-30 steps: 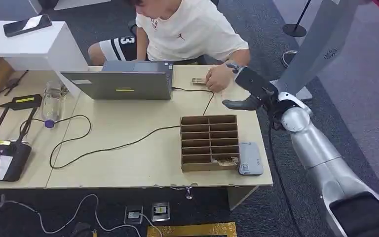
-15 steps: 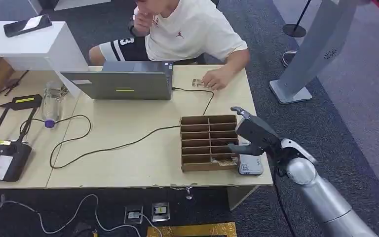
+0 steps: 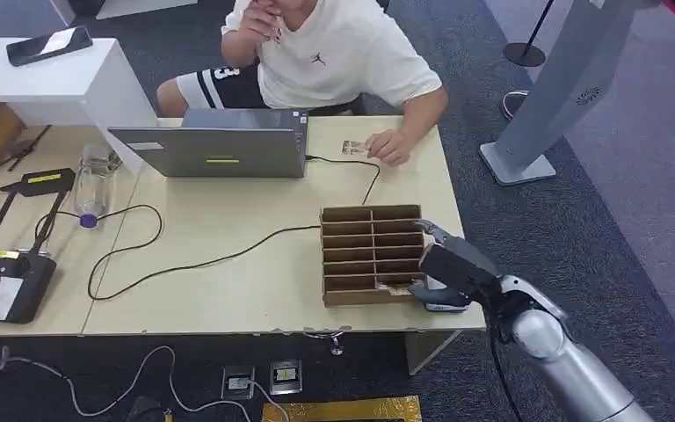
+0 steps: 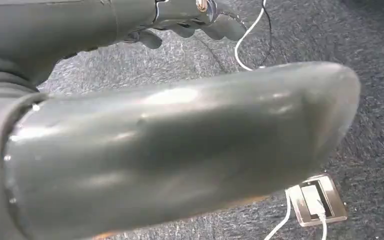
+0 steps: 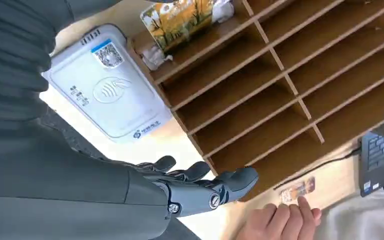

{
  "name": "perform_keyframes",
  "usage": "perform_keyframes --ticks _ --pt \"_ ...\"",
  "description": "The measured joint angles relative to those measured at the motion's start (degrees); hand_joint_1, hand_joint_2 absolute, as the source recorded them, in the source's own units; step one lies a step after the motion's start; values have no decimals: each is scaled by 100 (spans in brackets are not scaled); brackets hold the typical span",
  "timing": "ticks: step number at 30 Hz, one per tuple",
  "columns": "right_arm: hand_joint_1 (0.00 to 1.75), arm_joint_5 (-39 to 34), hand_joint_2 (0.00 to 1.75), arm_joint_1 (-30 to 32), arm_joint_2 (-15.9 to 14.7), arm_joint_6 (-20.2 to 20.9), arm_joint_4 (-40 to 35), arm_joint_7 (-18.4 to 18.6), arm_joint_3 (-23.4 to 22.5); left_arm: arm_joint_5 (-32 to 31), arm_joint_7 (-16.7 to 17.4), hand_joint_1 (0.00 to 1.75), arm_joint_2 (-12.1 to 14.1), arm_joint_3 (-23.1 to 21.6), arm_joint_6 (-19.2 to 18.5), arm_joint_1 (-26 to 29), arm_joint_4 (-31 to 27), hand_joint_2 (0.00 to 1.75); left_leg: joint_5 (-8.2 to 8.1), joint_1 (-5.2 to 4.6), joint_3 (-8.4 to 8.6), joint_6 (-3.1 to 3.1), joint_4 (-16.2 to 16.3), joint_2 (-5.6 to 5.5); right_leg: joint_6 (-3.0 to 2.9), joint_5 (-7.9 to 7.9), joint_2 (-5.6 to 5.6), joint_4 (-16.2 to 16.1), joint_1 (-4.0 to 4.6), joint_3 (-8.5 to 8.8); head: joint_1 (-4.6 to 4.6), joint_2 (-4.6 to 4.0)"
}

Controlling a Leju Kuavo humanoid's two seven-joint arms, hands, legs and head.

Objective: Pass the card to the sensor for recognition and then transmit it.

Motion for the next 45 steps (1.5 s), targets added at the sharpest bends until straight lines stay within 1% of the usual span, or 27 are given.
perform_keyframes --ticks 5,11,14,17,20,22,23,26,28,29,35,40,42,45 --pt "0 -9 175 48 -76 17 -9 -11 0 0 9 0 0 -2 -2 0 0 0 0 0 -1 0 0 0 0 0 0 0 0 0 2 0" --pt "0 92 175 59 -98 92 -9 -155 11 37 9 0 0 -4 0 -1 0 0 0 0 0 0 0 0 0 0 0 0 0 0 0 0" --pt "0 274 175 64 -111 105 -9 -195 42 39 9 0 0 -4 4 -1 0 0 0 0 0 0 0 1 -1 -1 1 0 0 0 0 0" --pt "0 856 175 73 -168 -22 -11 -203 81 37 9 0 11 -13 18 -2 0 0 0 0 0 0 0 1 -1 -1 1 0 0 0 0 0" --pt "0 1585 175 139 -216 -310 -55 -221 135 37 9 0 13 -13 50 -4 0 0 0 0 0 0 0 0 -1 -1 0 0 0 0 2 0" --pt "0 2143 175 180 -245 -608 -103 -276 175 37 9 0 11 -13 70 -5 0 0 0 0 0 0 0 1 -1 -1 1 0 0 0 0 0" --pt "0 2262 175 187 -251 -699 -109 -299 184 39 9 0 11 -13 78 -5 0 0 0 0 0 0 0 1 -1 -1 1 0 0 0 2 0" --pt "0 2838 175 289 -251 -1354 -157 -501 232 63 0 0 2 -13 127 -9 -2 0 0 0 0 0 0 1 -2 -1 1 0 0 0 0 0" --pt "0 3005 175 340 -251 -1720 -159 -603 262 85 -13 0 -7 -15 142 -9 -4 0 0 0 0 0 0 0 -2 -2 1 0 0 0 2 0" --pt "0 3029 175 357 -251 -1805 -160 -627 278 85 -15 0 -11 -20 146 -9 -4 0 0 0 0 0 -1 1 -2 -2 0 0 0 0 0 0" --pt "0 3053 175 432 -251 -1921 -159 -678 363 90 -22 0 -20 -50 157 -10 -4 0 0 0 0 0 -1 1 -2 -1 1 0 0 0 0 0" --pt "0 3075 175 485 -251 -2361 -122 -894 391 92 -70 0 -22 -50 173 -16 -4 0 0 0 0 0 -1 2 -2 -2 1 0 0 0 2 0" --pt "0 3049 175 488 -247 -2398 -96 -949 422 72 -72 0 -20 -52 170 -47 -4 0 0 0 0 0 -1 2 -2 -2 1 0 0 0 2 0" --pt "0 3082 175 519 -238 -2396 -85 -887 474 39 -72 0 -20 -63 168 -106 -4 0 0 0 0 0 -1 1 -2 -2 0 0 0 0 2 0"
